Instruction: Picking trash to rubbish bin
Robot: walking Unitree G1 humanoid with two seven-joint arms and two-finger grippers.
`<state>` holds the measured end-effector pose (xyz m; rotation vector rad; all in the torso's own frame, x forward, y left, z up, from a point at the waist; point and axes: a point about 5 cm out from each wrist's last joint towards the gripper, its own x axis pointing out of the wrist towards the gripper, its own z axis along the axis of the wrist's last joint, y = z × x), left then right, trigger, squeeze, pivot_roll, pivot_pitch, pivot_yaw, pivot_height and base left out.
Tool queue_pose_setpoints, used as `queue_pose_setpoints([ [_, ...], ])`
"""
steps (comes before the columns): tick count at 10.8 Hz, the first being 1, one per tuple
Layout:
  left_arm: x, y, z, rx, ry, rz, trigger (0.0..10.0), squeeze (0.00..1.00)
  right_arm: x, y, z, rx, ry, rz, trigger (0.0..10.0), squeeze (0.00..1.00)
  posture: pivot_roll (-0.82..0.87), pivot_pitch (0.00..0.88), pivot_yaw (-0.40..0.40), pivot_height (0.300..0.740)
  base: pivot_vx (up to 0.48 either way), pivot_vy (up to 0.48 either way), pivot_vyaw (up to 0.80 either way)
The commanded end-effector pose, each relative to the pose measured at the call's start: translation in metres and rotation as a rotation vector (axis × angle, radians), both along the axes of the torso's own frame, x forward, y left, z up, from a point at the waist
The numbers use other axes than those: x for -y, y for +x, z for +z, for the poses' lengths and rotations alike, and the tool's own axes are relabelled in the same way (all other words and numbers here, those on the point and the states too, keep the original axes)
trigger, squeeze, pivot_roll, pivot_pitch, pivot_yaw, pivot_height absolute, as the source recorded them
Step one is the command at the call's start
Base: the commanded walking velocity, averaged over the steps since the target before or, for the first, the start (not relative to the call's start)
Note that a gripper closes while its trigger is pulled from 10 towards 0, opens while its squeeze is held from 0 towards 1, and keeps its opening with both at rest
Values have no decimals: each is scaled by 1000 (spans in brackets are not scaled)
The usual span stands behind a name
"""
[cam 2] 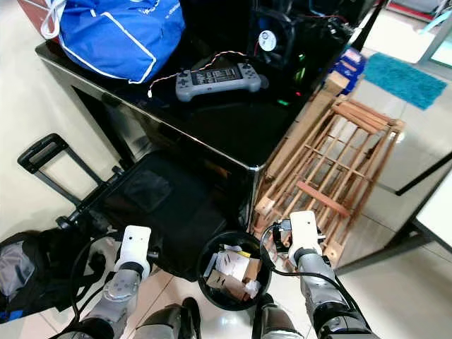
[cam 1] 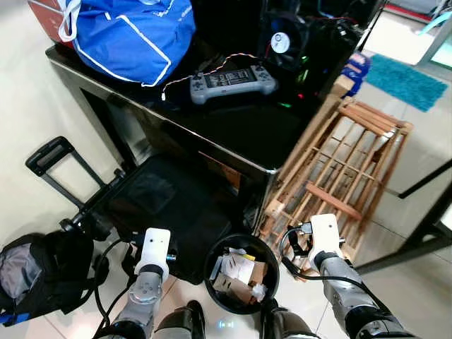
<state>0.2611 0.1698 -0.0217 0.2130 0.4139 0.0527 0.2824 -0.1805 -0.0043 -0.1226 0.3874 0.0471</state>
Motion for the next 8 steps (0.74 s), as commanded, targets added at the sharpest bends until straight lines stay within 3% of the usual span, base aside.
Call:
queue_pose_setpoints([
  [1, -1, -6, -5, -25, -5, 15, 10000, 0, 5, -7, -7, -36, 8, -25, 10000, 0, -7, 245, 24, 740, 0, 0, 0],
  [8, -2, -9, -7, -31, -3, 25, 10000, 0, 5, -7, -6, -25, 14, -20, 10000, 0, -7, 267, 14, 740, 0, 0, 0],
])
